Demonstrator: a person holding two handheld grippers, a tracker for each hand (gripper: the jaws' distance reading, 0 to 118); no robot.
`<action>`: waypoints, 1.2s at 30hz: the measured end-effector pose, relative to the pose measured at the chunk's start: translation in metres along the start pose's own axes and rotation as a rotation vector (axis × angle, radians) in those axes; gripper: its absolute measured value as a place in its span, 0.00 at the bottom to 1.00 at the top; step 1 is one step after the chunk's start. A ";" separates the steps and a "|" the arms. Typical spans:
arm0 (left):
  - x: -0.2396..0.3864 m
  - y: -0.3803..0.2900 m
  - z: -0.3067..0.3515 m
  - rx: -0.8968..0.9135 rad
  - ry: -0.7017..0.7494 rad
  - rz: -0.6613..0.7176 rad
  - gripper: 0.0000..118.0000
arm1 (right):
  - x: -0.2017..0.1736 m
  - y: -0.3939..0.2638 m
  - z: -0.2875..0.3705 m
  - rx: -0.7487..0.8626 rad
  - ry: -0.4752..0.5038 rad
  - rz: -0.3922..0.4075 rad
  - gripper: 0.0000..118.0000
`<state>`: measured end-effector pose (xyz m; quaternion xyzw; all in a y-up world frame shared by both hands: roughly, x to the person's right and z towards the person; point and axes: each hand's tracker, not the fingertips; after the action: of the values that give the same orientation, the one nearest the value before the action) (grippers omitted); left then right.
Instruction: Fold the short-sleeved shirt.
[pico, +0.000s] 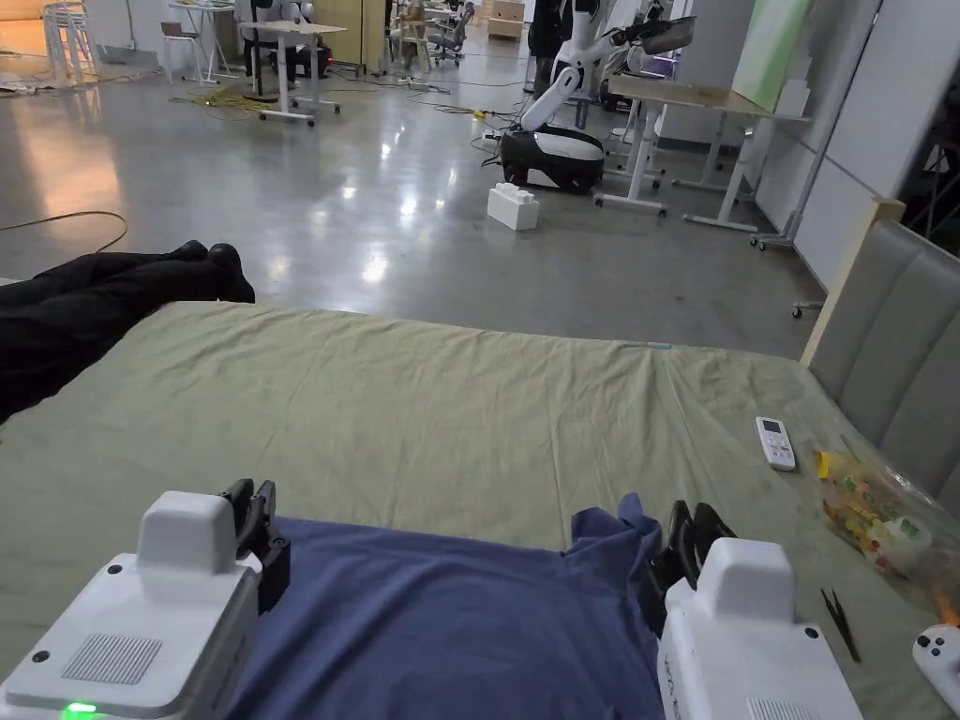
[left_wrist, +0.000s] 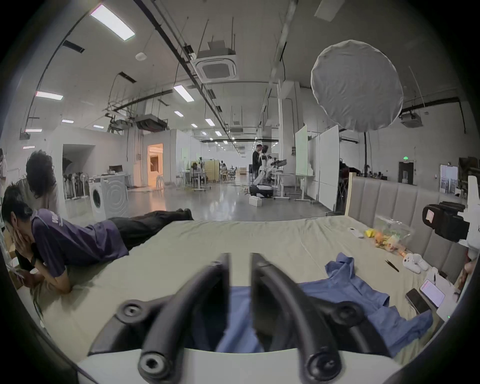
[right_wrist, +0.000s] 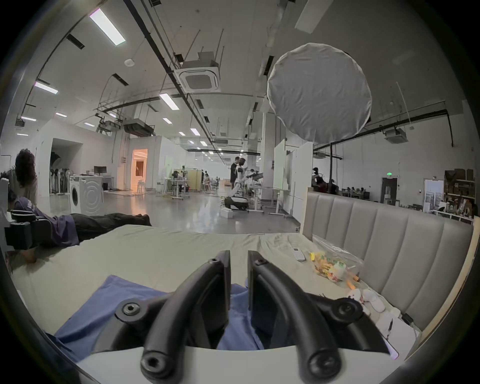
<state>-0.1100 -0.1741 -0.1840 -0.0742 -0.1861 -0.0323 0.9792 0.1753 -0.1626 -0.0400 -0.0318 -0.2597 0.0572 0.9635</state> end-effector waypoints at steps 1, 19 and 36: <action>0.002 0.002 0.001 0.003 0.006 -0.005 0.09 | -0.002 0.001 -0.001 0.012 0.011 -0.008 0.04; -0.087 -0.053 -0.141 -0.412 -0.016 0.106 0.03 | -0.012 -0.034 -0.050 -0.110 0.056 0.032 0.01; -0.089 -0.121 -0.371 -0.847 -0.050 0.119 0.49 | 0.005 -0.114 -0.101 -0.345 0.011 0.044 0.00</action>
<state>-0.0707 -0.3485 -0.5418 -0.4811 -0.1757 -0.0477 0.8576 0.2407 -0.2778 -0.1144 -0.2029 -0.2595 0.0328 0.9436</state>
